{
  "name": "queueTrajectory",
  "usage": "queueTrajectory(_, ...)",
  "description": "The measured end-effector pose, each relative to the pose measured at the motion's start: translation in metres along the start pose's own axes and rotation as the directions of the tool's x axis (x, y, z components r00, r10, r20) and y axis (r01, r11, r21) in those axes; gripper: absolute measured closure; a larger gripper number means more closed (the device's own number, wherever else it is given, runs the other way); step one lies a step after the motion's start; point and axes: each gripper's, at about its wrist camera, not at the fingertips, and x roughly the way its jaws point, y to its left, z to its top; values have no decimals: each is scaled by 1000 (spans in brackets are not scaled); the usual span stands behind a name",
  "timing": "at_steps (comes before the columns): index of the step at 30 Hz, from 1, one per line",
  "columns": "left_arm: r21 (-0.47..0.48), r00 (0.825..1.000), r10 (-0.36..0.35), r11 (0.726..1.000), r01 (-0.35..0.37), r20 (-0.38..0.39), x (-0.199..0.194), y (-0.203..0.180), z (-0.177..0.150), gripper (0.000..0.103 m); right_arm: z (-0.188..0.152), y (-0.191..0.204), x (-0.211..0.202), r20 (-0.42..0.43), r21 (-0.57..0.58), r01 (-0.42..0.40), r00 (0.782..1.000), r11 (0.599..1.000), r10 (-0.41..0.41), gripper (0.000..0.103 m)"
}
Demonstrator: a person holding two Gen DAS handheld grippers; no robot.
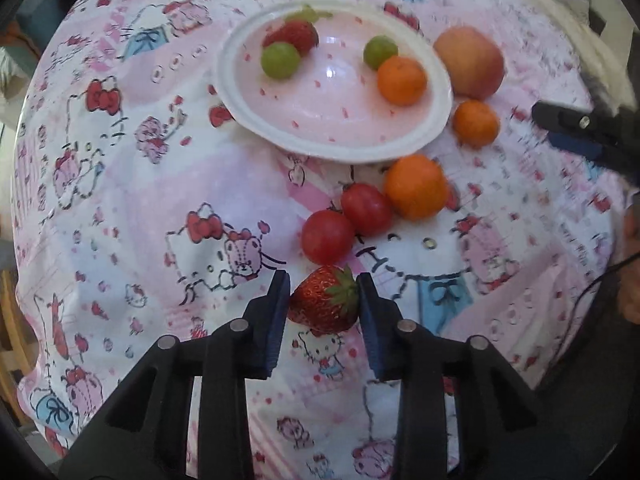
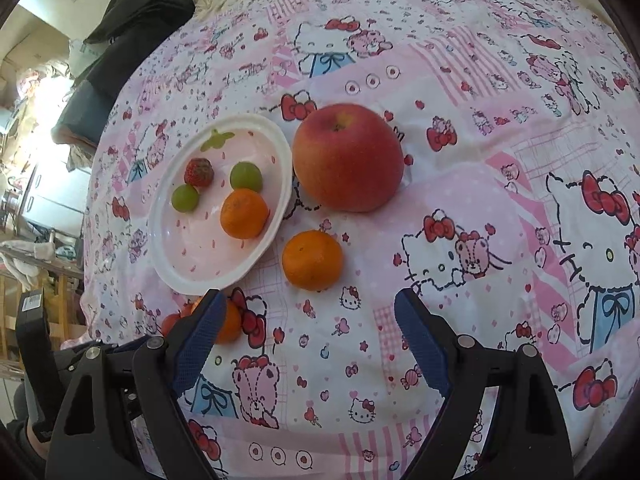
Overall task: Organize fruits
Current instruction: 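Move the left tool to a strawberry beside the tomatoes and grasp it, then lift the strawberry with the left tool while the right tool grasps a mandarin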
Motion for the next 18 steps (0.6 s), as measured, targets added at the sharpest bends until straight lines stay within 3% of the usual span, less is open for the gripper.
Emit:
queueTrajectory(3, -59, 996, -38, 997, 43, 77, -30, 15, 1, 73, 1, 0, -9, 19, -5, -27, 999, 1000, 27, 15)
queueTrajectory(8, -218, 979, -57, 971, 100, 196, -56, 49, 6, 73, 5, -4, -5, 12, -28, 32, 999, 999, -31, 20)
queueTrajectory(13, -317, 975, -56, 940, 125, 217, -55, 67, 16, 73, 11, 4, 20, -43, -133, 129, 990, 983, -136, 21)
queueTrajectory(18, -313, 978, -39, 944, 102, 204, -46, 67, 17, 73, 6, 29, 52, -63, -310, 205, 970, 929, -235, 26)
